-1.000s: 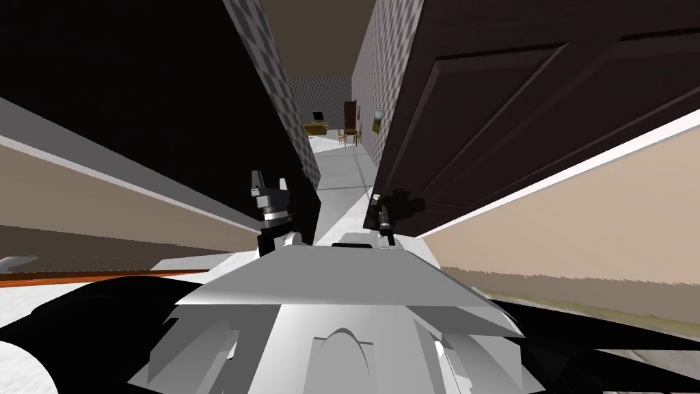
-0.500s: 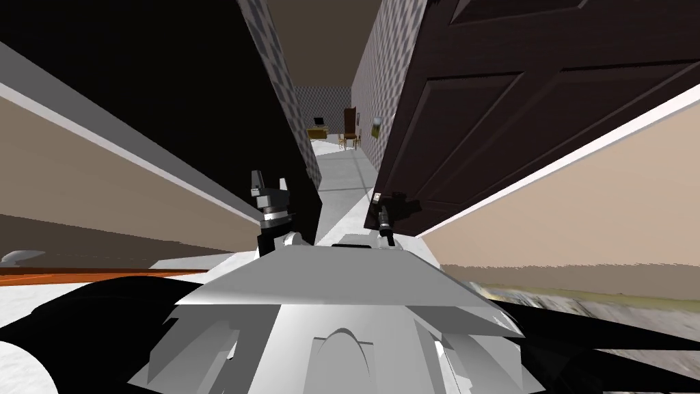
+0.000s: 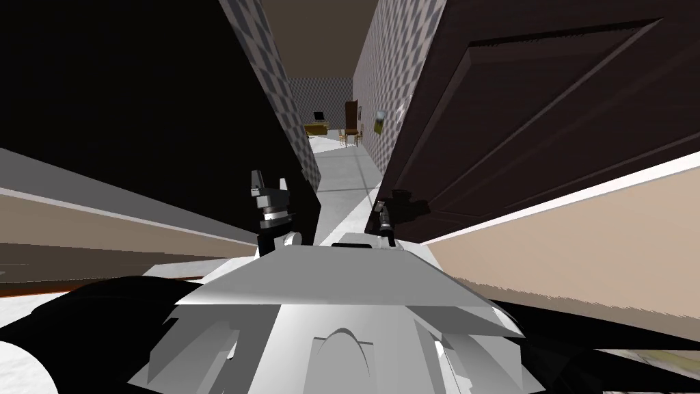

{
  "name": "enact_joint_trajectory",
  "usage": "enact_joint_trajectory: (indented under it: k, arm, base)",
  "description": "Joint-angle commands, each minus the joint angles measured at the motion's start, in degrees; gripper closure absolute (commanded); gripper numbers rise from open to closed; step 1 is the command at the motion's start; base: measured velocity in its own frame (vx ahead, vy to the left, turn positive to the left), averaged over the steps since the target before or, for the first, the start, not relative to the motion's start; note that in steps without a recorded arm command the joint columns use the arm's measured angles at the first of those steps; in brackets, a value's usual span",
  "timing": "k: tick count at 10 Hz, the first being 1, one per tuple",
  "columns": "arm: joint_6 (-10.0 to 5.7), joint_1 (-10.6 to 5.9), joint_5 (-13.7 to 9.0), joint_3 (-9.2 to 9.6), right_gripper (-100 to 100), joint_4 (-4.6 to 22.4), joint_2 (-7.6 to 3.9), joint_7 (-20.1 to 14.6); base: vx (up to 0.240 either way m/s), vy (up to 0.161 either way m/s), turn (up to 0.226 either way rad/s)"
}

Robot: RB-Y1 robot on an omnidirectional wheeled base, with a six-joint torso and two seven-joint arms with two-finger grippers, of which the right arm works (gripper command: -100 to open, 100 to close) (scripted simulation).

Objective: Push the door open

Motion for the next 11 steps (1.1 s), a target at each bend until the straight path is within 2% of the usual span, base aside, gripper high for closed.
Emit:
enact_joint_trajectory:
  k: [1,3,4,9,11]
  arm:
    - [-0.38,0.03,-0.11,-0.23,-100,0.17,0.26,0.11]
    - [-0.40,0.06,-0.12,-0.26,-100,0.14,0.37,0.12]
    - [-0.40,0.06,-0.12,-0.26,100,0.14,0.37,0.12]
    - [-0.40,0.06,-0.12,-0.26,100,0.14,0.37,0.12]
    - [-0.23,0.08,-0.70,-1.33,100,0.40,-0.36,0.48]
  base:
    - [0.253,-0.024,0.030]
    - [0.164,-0.005,0.013]
    - [-0.020,0.002,0.001]
    - [-0.016,0.000,0.002]
    - [0.140,0.039,-0.043]
